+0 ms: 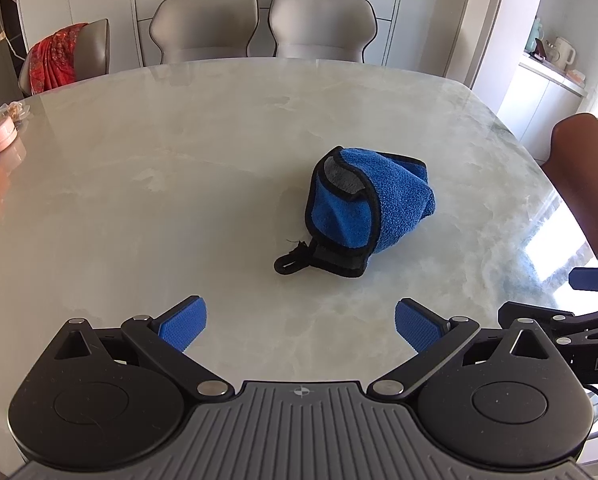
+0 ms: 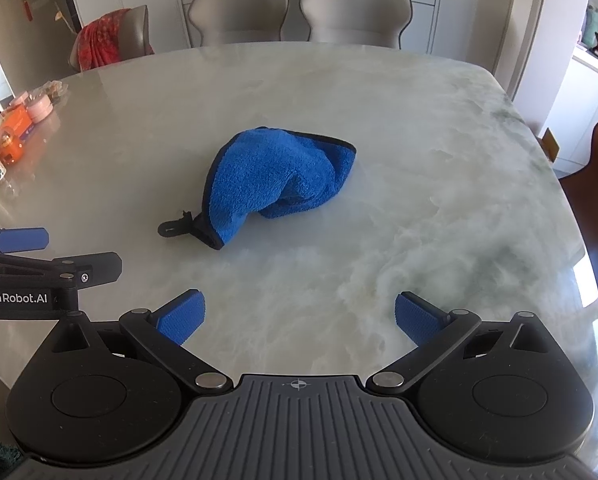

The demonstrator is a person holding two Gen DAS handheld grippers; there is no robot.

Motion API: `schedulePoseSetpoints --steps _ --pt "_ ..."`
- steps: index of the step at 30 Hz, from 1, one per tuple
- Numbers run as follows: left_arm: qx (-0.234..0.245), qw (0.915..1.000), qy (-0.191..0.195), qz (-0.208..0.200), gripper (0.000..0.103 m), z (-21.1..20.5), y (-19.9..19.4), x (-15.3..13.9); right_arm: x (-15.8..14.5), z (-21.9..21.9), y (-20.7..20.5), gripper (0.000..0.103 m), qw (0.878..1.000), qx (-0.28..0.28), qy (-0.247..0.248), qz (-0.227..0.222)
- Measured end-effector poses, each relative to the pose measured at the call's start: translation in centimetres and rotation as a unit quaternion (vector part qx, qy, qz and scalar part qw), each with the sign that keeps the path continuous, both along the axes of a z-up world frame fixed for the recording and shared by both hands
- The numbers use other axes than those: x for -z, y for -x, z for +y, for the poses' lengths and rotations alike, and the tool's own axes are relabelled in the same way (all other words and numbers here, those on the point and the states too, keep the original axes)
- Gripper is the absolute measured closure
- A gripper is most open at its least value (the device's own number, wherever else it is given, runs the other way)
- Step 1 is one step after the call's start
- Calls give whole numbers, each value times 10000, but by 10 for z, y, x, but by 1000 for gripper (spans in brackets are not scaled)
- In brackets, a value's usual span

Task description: Fold towel

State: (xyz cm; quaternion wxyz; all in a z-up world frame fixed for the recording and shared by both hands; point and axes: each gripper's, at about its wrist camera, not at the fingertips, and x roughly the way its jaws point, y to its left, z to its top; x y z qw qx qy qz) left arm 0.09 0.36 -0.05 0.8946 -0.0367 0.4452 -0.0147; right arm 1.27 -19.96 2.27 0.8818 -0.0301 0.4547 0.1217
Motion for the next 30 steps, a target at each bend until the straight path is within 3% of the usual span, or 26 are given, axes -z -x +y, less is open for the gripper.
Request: schedulePoseSetpoints --steps 30 --pt "-4 10000 -31 60 0 -5 -4 4 1 1 -3 1 10000 -59 53 58"
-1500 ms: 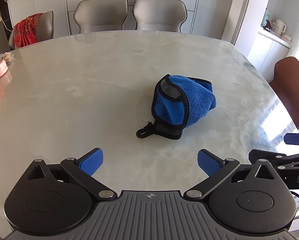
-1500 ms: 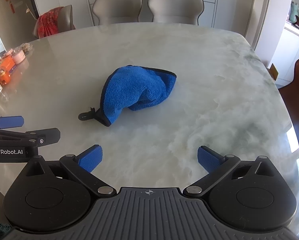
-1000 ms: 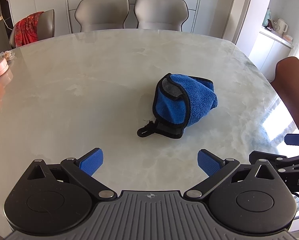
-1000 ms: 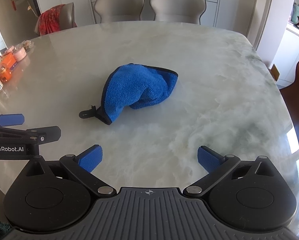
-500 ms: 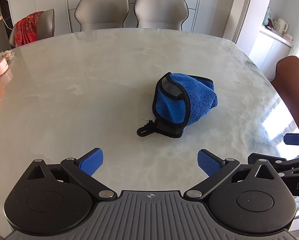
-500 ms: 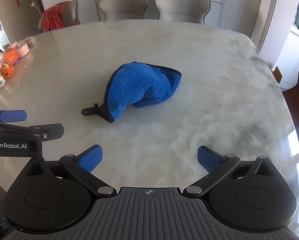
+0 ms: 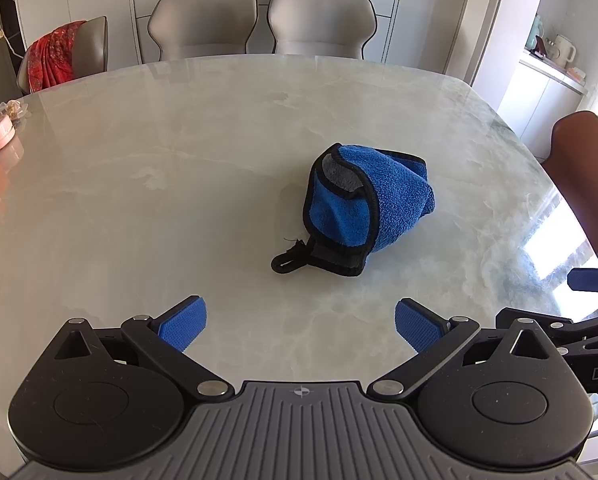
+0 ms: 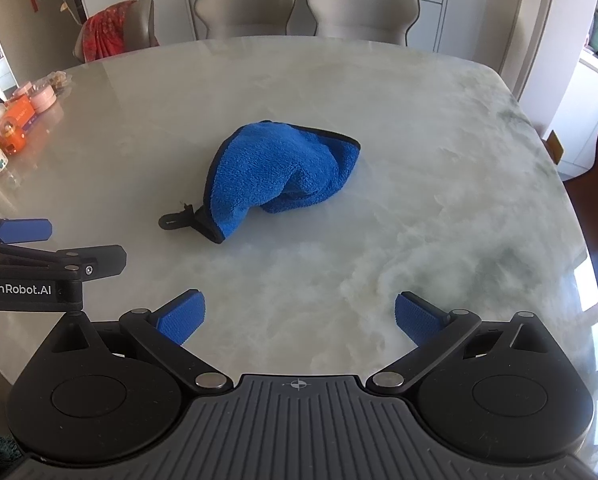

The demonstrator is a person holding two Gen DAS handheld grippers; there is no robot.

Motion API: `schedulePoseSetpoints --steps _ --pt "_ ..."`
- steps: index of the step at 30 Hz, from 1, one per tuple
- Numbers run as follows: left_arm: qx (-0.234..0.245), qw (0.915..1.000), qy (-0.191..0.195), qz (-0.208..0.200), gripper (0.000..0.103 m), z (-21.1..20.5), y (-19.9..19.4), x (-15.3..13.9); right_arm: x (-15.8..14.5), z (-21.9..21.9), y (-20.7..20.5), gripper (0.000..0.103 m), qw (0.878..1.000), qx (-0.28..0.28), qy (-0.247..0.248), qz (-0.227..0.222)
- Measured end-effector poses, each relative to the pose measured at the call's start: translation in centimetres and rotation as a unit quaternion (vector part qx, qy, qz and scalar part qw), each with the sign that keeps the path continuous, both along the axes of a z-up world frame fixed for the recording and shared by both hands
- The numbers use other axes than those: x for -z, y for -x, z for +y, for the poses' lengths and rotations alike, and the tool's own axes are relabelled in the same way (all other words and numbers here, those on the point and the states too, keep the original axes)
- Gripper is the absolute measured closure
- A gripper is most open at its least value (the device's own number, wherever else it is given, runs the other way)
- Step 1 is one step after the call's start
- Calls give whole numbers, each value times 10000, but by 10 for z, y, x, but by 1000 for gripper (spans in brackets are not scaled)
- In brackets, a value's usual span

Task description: Fold towel

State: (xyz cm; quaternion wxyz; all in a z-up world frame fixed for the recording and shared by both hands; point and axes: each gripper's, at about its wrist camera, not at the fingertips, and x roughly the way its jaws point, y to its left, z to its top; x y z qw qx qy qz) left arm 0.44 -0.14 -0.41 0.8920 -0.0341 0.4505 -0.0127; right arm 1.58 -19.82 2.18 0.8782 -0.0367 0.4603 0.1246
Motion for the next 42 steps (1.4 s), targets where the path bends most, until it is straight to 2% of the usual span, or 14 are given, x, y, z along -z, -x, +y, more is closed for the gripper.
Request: schedulePoseSetpoints --steps 18,42 --pt "29 10000 -20 79 0 -3 -6 2 1 -7 -8 1 9999 112 -110 41" --pt "61 9997 -21 228 0 -4 -22 8 0 -6 -21 1 9994 -110 -319 17"
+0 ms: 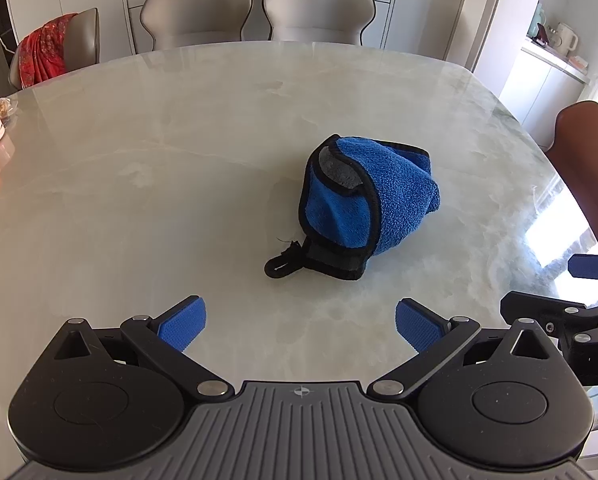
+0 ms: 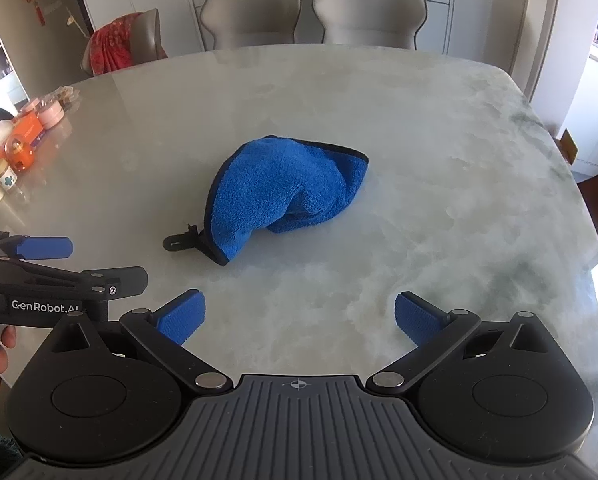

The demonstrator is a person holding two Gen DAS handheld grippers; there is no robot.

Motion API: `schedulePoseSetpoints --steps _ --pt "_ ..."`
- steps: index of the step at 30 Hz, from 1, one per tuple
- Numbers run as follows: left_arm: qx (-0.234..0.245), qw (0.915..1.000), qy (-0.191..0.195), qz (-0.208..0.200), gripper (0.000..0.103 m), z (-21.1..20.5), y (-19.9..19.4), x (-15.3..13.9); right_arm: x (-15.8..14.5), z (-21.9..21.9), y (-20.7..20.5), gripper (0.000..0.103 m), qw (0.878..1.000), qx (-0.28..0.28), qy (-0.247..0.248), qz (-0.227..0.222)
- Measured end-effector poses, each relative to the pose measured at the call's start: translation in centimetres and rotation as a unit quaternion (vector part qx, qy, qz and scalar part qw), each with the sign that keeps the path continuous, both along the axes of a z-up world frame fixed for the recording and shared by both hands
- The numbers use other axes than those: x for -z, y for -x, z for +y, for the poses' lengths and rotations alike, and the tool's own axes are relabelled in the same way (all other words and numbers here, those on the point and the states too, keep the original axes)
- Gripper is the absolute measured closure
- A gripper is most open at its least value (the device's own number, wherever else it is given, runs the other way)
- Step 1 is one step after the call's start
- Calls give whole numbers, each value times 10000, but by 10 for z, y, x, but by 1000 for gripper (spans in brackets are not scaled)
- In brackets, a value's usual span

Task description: Fold towel

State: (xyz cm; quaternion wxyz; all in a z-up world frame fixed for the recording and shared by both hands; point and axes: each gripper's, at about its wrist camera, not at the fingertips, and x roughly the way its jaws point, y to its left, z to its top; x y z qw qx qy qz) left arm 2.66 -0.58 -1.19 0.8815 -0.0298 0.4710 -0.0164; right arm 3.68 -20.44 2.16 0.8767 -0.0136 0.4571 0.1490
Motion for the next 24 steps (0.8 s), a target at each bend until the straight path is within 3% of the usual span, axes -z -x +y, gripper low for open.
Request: schedulePoseSetpoints --steps 24 --pt "46 9997 55 253 0 2 -24 15 8 10 -26 1 9997 -135 73 175"
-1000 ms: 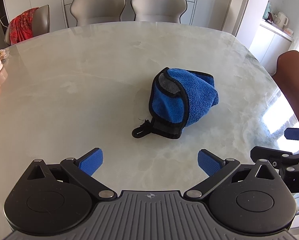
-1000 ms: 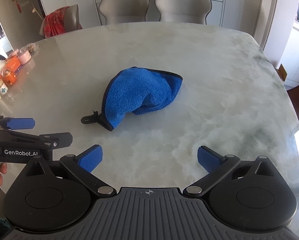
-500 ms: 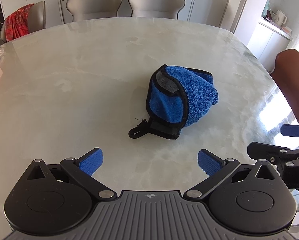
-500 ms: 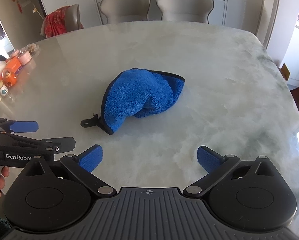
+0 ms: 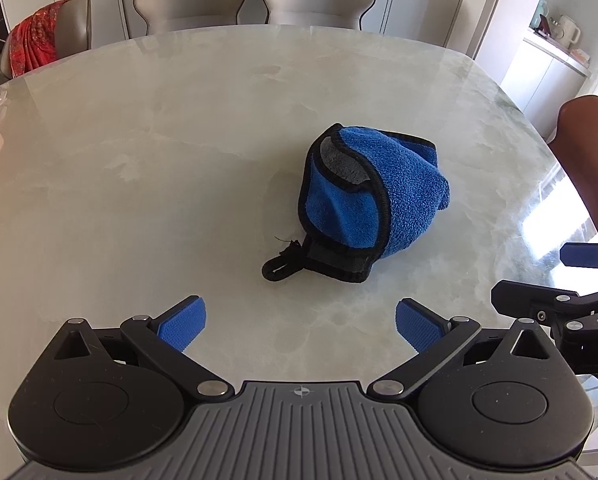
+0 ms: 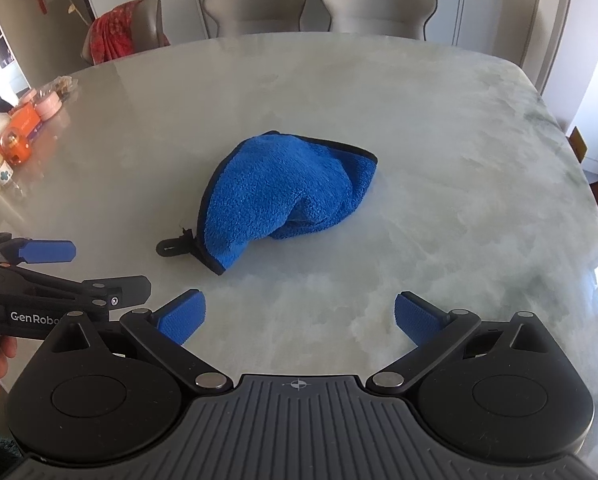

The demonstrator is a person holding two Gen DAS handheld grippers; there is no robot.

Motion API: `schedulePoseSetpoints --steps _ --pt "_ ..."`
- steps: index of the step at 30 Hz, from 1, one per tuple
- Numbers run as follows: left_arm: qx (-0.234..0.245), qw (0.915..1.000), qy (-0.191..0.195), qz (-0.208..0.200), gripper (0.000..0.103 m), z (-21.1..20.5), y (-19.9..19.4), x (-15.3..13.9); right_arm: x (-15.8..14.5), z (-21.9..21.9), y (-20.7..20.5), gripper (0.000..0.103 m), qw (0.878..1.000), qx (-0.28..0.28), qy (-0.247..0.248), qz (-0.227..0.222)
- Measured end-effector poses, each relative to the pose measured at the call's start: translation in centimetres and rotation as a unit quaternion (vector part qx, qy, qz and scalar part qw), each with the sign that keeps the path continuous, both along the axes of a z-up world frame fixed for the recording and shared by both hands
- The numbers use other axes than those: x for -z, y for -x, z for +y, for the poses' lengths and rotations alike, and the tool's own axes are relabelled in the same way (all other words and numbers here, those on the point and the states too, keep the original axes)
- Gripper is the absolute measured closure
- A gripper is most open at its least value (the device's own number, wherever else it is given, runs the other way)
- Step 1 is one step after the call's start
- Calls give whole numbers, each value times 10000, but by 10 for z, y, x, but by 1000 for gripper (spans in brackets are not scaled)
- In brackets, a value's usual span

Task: Fold towel
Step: 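Grasp the blue towel edge with the right gripper while the left gripper grasps the loop corner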

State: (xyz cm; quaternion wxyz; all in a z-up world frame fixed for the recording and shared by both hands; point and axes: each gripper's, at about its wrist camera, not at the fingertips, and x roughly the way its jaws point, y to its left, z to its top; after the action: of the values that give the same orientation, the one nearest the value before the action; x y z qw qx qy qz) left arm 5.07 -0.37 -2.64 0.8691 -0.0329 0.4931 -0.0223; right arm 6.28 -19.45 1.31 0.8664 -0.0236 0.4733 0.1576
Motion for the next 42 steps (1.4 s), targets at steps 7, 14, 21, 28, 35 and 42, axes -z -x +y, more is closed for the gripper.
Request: schedulePoseSetpoints --steps 7,14,21,28,35,42 --pt "-3 10000 -7 86 0 1 -7 5 4 2 -8 1 10000 -23 32 82" --pt "71 9998 175 40 0 6 -12 9 3 2 -15 1 10000 -55 -36 -19" --pt "266 9994 202 37 4 6 -18 17 -6 3 -32 5 9990 -143 -107 -398" --pt "456 9988 146 86 6 3 -25 27 -11 25 -50 11 9957 -663 -11 -647" --pt "489 9974 527 14 8 10 -33 36 -8 52 -70 30 9911 -1159 -167 -631" --pt "444 9965 700 83 14 15 -37 44 5 81 -87 45 9853 -1642 -49 -470"
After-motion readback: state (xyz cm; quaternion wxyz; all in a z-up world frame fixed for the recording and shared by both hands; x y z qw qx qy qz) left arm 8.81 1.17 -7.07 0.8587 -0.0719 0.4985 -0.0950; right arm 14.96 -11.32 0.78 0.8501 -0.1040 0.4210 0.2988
